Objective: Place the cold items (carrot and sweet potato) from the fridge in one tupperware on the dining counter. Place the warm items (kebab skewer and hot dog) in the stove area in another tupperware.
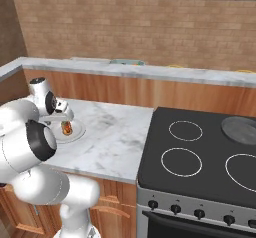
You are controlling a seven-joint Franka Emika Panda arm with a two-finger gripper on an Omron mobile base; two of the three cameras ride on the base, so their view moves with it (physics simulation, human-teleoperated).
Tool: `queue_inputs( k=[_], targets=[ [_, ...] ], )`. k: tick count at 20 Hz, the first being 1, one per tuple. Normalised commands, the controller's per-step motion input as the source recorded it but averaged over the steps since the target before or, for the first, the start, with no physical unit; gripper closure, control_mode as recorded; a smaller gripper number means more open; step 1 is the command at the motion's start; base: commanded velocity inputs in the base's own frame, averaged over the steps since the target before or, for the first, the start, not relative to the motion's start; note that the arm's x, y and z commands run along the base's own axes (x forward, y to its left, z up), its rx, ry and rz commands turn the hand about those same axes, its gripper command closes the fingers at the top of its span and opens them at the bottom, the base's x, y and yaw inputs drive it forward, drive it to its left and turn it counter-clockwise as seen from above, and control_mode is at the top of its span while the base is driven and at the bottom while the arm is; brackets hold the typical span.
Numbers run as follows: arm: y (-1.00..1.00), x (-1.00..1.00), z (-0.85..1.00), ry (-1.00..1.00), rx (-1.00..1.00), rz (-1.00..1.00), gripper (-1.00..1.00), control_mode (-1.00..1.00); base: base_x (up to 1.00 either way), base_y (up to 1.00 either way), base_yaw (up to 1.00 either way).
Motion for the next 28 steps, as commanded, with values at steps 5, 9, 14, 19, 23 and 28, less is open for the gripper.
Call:
queue_inputs(
  k=[5,9,14,19,23,28],
  targets=[
    [-0.05,0.37,-0.27,0.01,-0.02,0.22,-1.00,-1.00,0.00,0.00,0.00],
    [0.19,0.54,-0.37,0.03,-0.07,0.12,-1.00,-1.00,0.00,0.00,0.00],
    [0.25,0.40,-0.31,0.01,-0.10,0.11,-1.00,-1.00,0.00,0.00,0.00],
    [0.19,0.30,-0.24,0.00,-0.09,0.08,-1.00,-1.00,0.00,0.00,0.00],
    [0.00,0.11,-0.26,0.01,-0.06,0.03,-1.00,-1.00,0.00,0.00,0.00],
    [0.00,0.15,-0.27,0.01,-0.03,0.00,-1.00,-1.00,0.00,0.00,0.00]
  ],
)
